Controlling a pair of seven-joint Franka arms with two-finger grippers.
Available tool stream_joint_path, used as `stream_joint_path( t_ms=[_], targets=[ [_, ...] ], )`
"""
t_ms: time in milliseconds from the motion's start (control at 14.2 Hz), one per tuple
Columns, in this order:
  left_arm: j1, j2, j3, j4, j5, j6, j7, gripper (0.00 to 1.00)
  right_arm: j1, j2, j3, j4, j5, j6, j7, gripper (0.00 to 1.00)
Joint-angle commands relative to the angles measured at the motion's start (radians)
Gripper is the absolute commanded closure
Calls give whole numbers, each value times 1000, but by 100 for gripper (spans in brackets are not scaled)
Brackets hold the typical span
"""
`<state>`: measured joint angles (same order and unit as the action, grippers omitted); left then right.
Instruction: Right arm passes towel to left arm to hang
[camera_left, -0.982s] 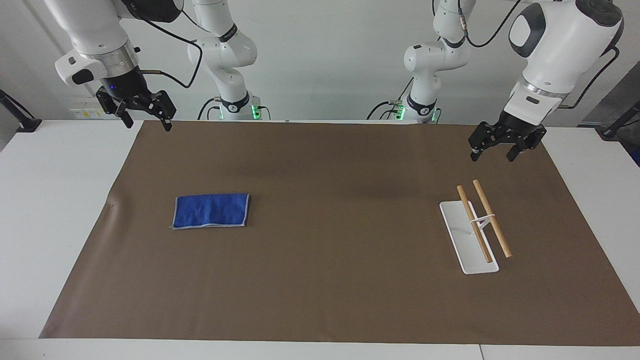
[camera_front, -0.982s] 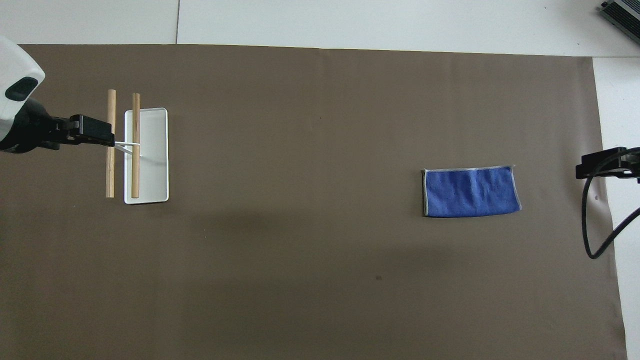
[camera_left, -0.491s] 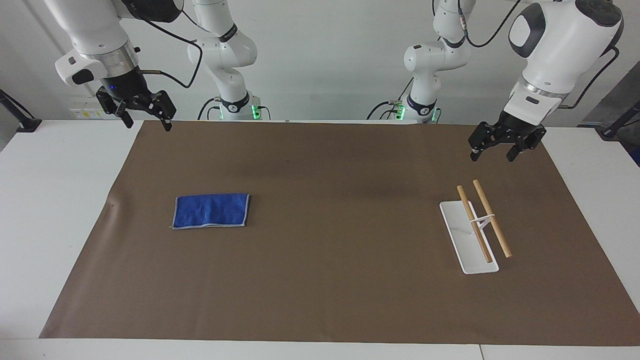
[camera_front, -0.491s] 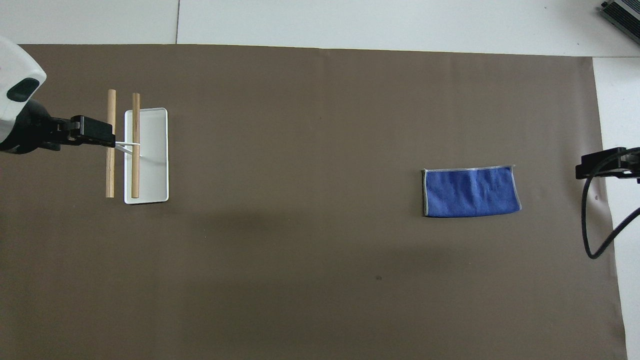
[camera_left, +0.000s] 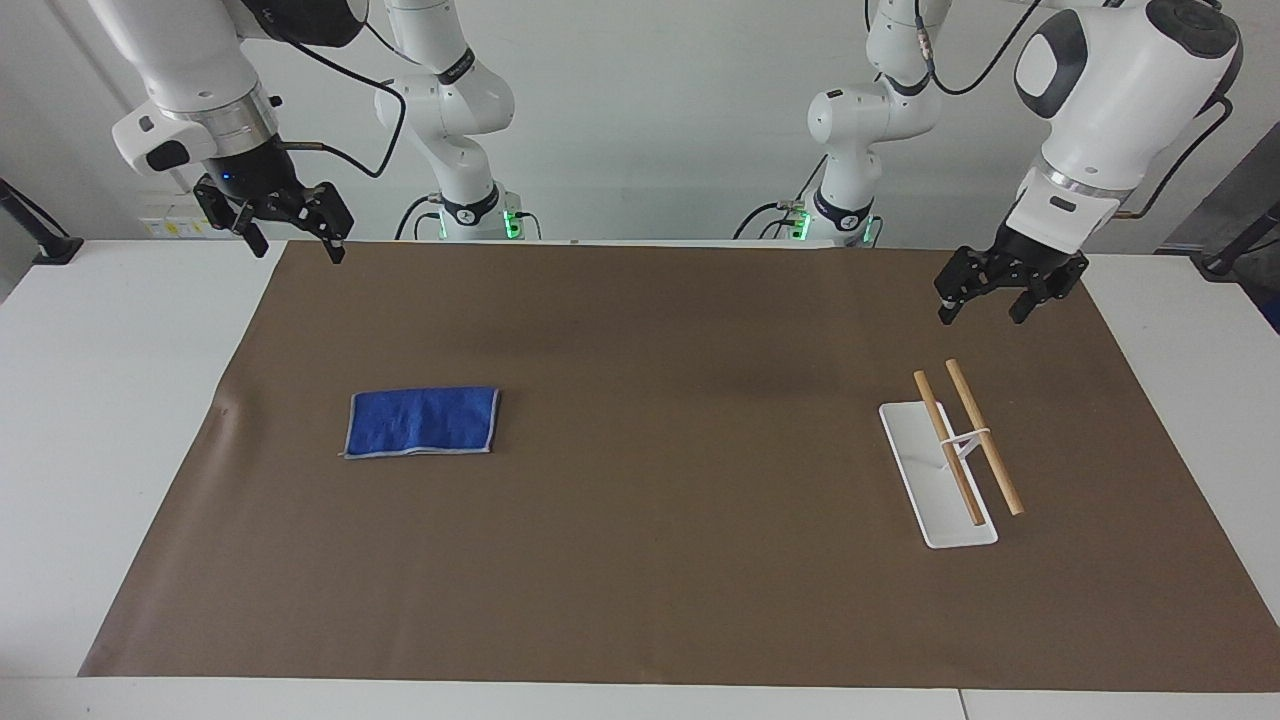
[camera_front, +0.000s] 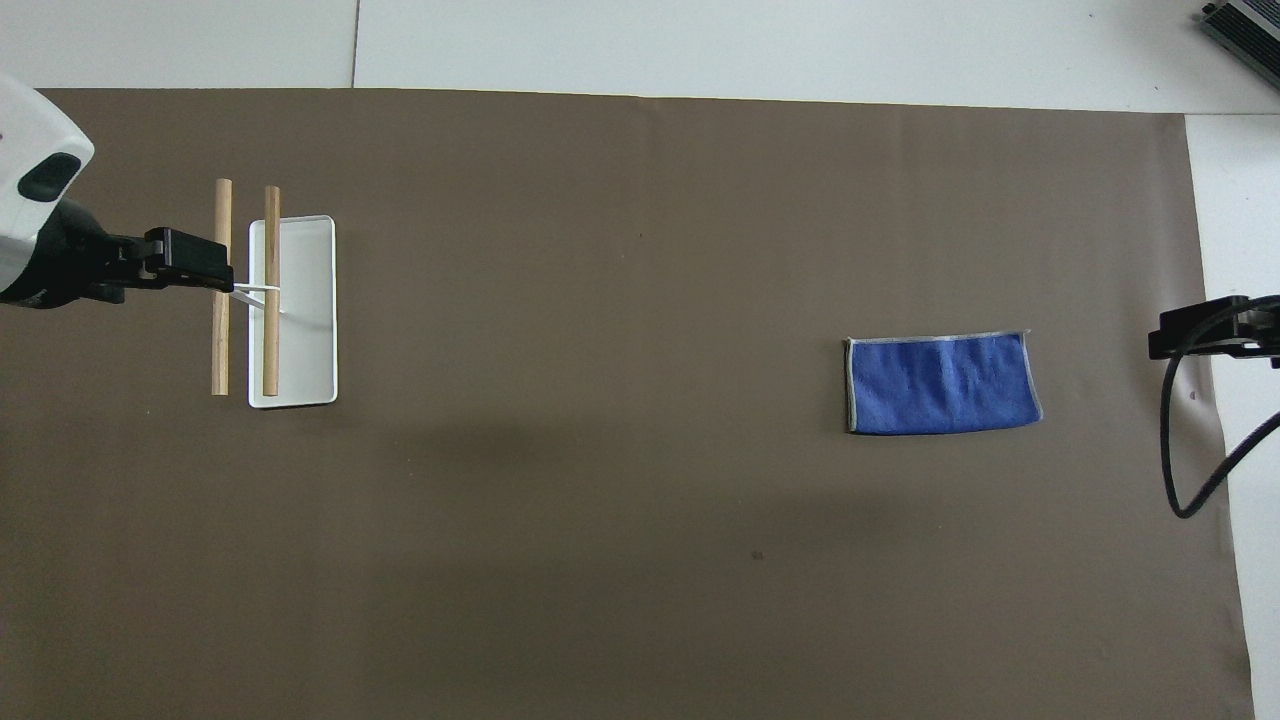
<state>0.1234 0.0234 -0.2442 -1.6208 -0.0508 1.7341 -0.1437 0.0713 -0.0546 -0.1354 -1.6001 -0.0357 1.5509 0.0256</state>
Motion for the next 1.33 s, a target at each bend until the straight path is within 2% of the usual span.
stream_joint_path(
  t_ms=[0,140,281,421,491,912,1053,1263],
  targets=[
    [-2,-37,5,-50,-17,33,-19,0,-7,-24,8,-31,-6,17,5,0],
    [-2,-39,5,-50,-20,35,-23,0,-1,-24,8,-43,-4,46,-10,0],
    [-2,-39,5,-51,-35,48,-54,0,-2,-65,8,-160,0,160,-47,0],
    [-2,-39,6,-56,-35,61,-60,0,-1,-114,8,-333,0,337,-98,0],
    [-2,-40,6,-56,-35,62,-62,0,-1,-111,8,-377,0,384,-102,0],
    [-2,-45,6,-68,-53,85,-65,0,-10,22,8,-533,17,668,-200,0],
    [-2,-45,6,-76,-54,99,-100,0,-10,82,8,-557,75,747,-254,0],
    [-2,-52,3,-96,-60,134,-175,0,-10,154,8,-581,96,842,-294,0]
  ],
)
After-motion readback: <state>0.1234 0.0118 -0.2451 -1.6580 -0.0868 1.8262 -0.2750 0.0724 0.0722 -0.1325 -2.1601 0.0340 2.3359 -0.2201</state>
